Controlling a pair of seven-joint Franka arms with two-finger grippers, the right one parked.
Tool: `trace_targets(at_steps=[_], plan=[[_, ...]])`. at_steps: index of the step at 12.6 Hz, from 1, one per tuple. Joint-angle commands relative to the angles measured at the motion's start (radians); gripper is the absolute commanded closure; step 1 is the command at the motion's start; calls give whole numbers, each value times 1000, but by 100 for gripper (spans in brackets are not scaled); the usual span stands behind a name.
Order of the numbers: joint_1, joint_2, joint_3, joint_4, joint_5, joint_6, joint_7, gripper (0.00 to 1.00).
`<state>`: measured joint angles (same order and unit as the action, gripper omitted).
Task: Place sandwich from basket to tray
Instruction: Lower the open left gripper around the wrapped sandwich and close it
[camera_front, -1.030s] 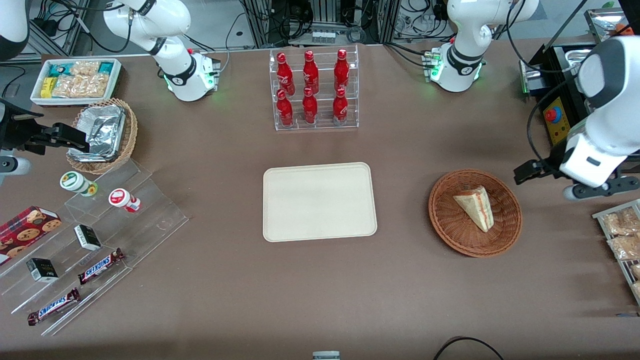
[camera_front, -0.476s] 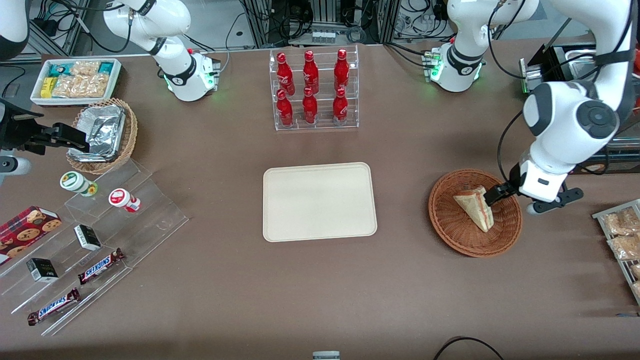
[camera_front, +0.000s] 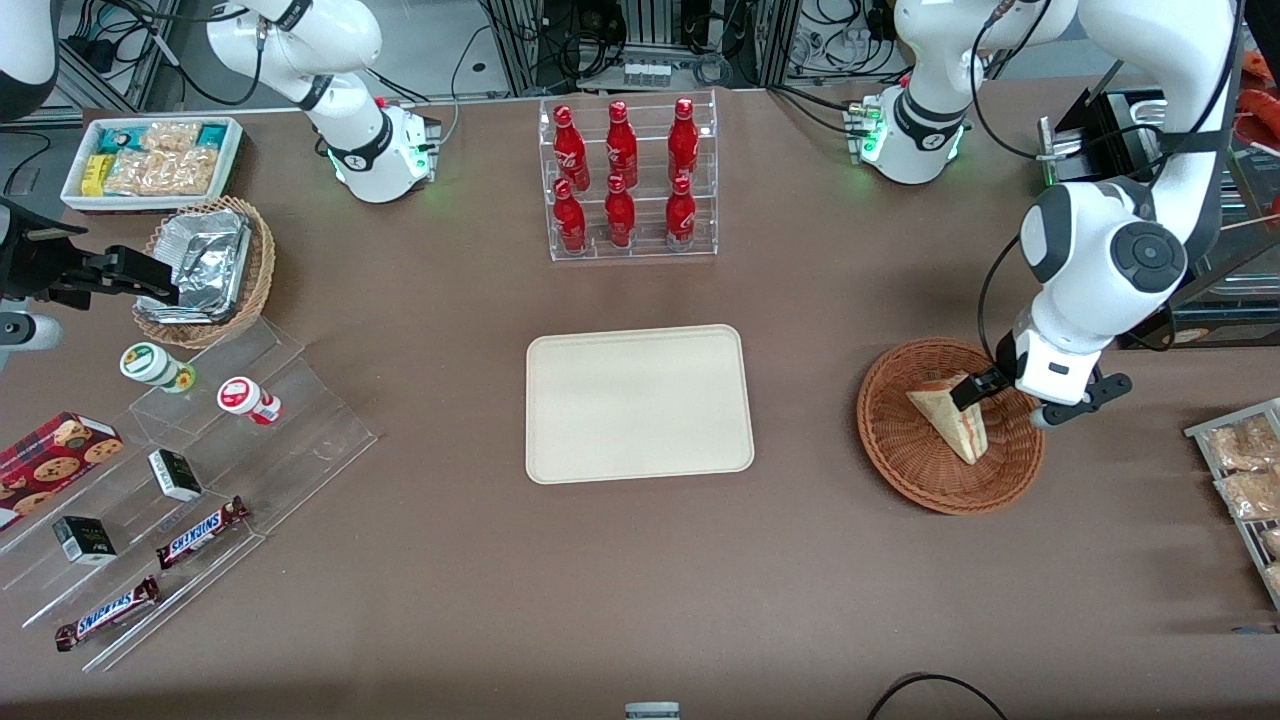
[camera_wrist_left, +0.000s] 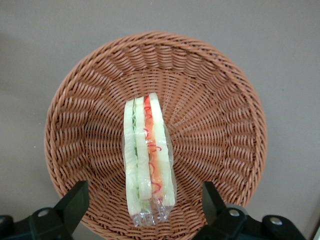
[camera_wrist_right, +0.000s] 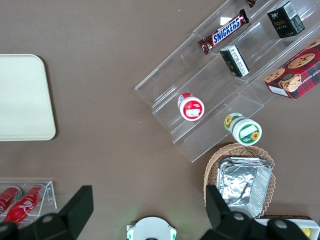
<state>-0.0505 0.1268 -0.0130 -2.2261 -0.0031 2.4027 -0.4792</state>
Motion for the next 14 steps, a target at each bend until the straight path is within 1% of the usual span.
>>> trace_targets(at_steps=[1, 14], plan=[[-17, 17, -1, -20, 9, 18, -33, 0], [-26, 72, 1, -18, 9, 9, -33, 0]])
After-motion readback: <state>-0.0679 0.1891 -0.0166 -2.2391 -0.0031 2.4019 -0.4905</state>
